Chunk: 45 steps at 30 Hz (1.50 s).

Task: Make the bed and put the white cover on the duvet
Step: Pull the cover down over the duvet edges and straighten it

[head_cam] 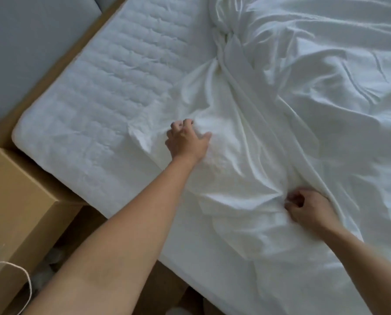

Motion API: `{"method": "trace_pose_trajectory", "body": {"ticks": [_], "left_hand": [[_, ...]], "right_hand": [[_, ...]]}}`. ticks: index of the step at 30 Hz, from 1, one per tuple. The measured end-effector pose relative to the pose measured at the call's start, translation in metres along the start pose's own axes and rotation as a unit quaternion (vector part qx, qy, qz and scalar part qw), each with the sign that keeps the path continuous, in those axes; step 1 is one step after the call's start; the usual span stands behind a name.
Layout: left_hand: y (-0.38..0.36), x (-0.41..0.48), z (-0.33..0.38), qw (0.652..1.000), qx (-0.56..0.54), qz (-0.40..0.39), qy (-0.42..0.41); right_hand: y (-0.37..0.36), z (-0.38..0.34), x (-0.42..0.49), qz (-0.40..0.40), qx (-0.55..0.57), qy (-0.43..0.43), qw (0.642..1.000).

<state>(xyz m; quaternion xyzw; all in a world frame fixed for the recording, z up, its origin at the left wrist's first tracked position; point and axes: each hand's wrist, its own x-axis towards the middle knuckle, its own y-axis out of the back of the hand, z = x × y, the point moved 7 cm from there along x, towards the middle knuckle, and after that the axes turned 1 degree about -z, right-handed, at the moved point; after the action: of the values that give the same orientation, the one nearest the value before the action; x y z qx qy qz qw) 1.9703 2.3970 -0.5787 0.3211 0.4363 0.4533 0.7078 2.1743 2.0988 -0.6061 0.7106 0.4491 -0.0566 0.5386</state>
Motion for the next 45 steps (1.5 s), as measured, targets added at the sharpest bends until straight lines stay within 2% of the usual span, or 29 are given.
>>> {"method": "trace_pose_trajectory", "body": {"ticks": [2, 4, 7, 9, 12, 15, 19, 21, 24, 27, 30, 32, 33, 35, 36, 40, 42, 43, 45], "left_hand": [[-0.005, 0.024, -0.003, 0.995, 0.034, -0.088, 0.022], [-0.017, 0.029, -0.003, 0.988, 0.034, -0.147, 0.02], [-0.025, 0.029, -0.004, 0.986, 0.066, -0.153, -0.008], [-0.02, 0.033, 0.003, 0.98, 0.131, -0.146, -0.036], [-0.005, 0.051, 0.011, 0.97, 0.189, -0.143, -0.053], [-0.007, 0.081, 0.008, 0.977, 0.1, -0.183, -0.038], [-0.044, 0.095, 0.006, 0.95, -0.066, -0.298, -0.057], [-0.041, 0.106, 0.005, 0.951, -0.083, -0.282, -0.097], [0.028, 0.126, -0.032, 0.971, -0.044, -0.181, -0.149], [0.137, 0.136, -0.125, 0.99, -0.069, -0.093, -0.075], [0.203, 0.105, -0.226, 0.996, -0.08, -0.043, 0.023], [0.207, 0.078, -0.269, 0.995, -0.043, -0.072, 0.052], [0.198, 0.071, -0.279, 0.991, -0.009, -0.121, 0.05], [0.174, 0.076, -0.284, 0.975, 0.057, -0.215, 0.026], [0.167, 0.087, -0.276, 0.971, 0.069, -0.228, 0.007], [0.161, 0.152, -0.196, 0.984, 0.027, -0.136, -0.114], [0.152, 0.18, -0.161, 0.984, 0.021, -0.124, -0.125], [0.143, 0.191, -0.151, 0.985, 0.026, -0.133, -0.108], [0.124, 0.201, -0.134, 0.979, 0.081, -0.159, -0.097]], "right_hand": [[-0.003, -0.001, -0.008, -0.009, 0.022, -0.012, 1.0], [-0.009, -0.014, -0.011, 0.021, 0.025, -0.007, 0.999], [-0.02, -0.044, -0.017, 0.079, 0.061, 0.005, 0.995], [-0.025, -0.059, -0.025, 0.107, 0.088, 0.004, 0.99], [-0.029, -0.083, -0.035, 0.151, 0.052, 0.011, 0.987], [-0.025, -0.117, -0.032, 0.195, 0.041, 0.05, 0.979], [-0.028, -0.159, -0.003, 0.165, 0.075, 0.027, 0.983], [-0.035, -0.185, 0.019, 0.14, 0.051, -0.015, 0.989], [-0.066, -0.242, 0.035, 0.073, 0.069, -0.049, 0.994], [-0.113, -0.321, 0.033, 0.008, 0.096, -0.039, 0.995], [-0.16, -0.386, 0.024, -0.002, 0.065, -0.002, 0.998], [-0.186, -0.403, 0.018, -0.007, -0.012, 0.003, 1.0], [-0.198, -0.401, 0.016, -0.021, -0.038, -0.011, 0.999], [-0.218, -0.384, 0.016, -0.056, -0.068, -0.054, 0.995], [-0.224, -0.375, 0.016, -0.065, -0.083, -0.065, 0.992], [-0.234, -0.355, 0.021, -0.044, -0.102, -0.022, 0.994], [-0.235, -0.356, 0.019, -0.011, -0.079, 0.022, 0.997], [-0.229, -0.359, 0.018, 0.038, -0.062, 0.052, 0.996], [-0.199, -0.365, 0.019, 0.206, -0.042, 0.123, 0.97]]}}
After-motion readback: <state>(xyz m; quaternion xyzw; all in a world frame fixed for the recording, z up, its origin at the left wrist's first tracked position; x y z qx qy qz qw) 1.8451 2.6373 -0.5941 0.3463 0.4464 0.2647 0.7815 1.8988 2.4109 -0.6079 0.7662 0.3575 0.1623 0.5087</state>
